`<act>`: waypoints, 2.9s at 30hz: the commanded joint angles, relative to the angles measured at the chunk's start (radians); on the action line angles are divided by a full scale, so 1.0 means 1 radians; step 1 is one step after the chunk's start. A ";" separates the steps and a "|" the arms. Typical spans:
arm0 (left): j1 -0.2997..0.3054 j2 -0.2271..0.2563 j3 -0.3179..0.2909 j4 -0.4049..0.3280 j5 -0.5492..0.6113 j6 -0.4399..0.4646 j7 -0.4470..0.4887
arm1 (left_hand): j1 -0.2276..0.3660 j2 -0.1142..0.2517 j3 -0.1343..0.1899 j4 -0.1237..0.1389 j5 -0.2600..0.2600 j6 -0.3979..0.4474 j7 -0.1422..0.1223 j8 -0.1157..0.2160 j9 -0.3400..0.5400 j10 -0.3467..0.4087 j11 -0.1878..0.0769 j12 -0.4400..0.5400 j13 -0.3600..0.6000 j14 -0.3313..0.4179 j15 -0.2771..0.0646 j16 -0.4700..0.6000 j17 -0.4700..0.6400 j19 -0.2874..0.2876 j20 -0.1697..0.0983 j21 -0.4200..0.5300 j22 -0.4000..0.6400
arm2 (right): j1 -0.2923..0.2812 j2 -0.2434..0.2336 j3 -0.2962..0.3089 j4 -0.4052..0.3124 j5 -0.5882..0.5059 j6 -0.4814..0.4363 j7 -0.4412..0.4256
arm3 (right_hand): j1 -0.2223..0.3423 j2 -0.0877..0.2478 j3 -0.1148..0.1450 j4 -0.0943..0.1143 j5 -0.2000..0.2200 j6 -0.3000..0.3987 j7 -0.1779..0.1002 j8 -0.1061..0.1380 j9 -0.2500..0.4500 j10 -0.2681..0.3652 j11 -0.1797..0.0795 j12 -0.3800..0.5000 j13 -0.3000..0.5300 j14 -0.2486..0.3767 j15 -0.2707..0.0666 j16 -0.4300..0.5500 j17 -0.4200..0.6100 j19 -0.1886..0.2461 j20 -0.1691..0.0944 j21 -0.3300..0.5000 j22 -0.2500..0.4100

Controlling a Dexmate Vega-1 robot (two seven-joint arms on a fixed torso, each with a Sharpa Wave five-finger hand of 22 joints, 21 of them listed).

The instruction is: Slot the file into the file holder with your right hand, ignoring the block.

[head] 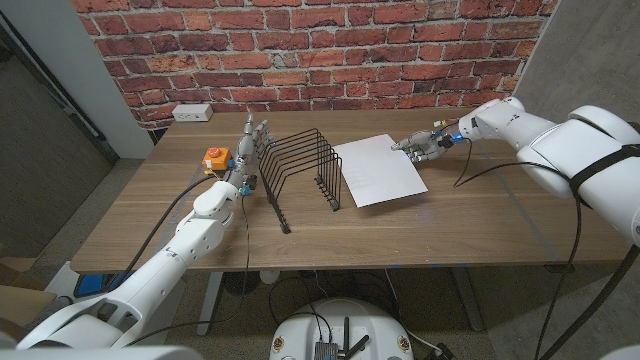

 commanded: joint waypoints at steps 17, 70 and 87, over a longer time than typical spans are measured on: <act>0.000 0.000 0.000 0.001 0.000 0.000 0.000 | -0.004 0.002 0.010 0.004 0.005 0.000 -0.005 0.003 0.005 0.000 -0.009 0.003 0.005 0.010 0.001 0.006 0.002 0.009 -0.001 0.002 0.005 | -0.031 -0.085 0.036 -0.156 0.005 -0.087 0.121 | 0.003 0.023 0.009 0.005 -0.010 0.015 0.001 0.016 -0.009 0.022 -0.003 -0.008 0.007 0.017 -0.005 -0.009 0.009 0.013 0.000 0.015 0.003; 0.000 0.000 0.000 0.002 0.000 0.000 -0.001 | -0.005 0.001 0.014 0.004 0.004 -0.001 -0.005 0.003 0.005 -0.001 -0.011 0.002 0.005 0.010 0.001 0.006 0.002 0.009 0.000 0.002 0.005 | -0.240 -0.310 0.125 -0.726 0.110 -0.151 -0.115 | 0.025 0.058 0.037 -0.007 -0.043 0.027 -0.015 0.030 -0.032 0.042 0.004 -0.033 0.021 0.027 -0.005 -0.034 0.023 -0.001 0.000 0.033 0.004; -0.001 0.000 0.000 0.002 0.000 -0.001 -0.003 | -0.005 0.001 0.015 0.004 0.004 -0.002 -0.005 0.002 0.005 -0.001 -0.011 0.002 0.005 0.010 0.001 0.006 0.002 0.009 0.000 0.002 0.005 | -0.247 -0.336 0.132 -0.795 0.120 -0.167 -0.140 | 0.054 0.093 0.069 -0.018 -0.064 0.047 -0.022 0.041 -0.042 0.051 0.004 -0.044 0.027 0.035 -0.007 -0.039 0.033 -0.003 -0.001 0.045 0.005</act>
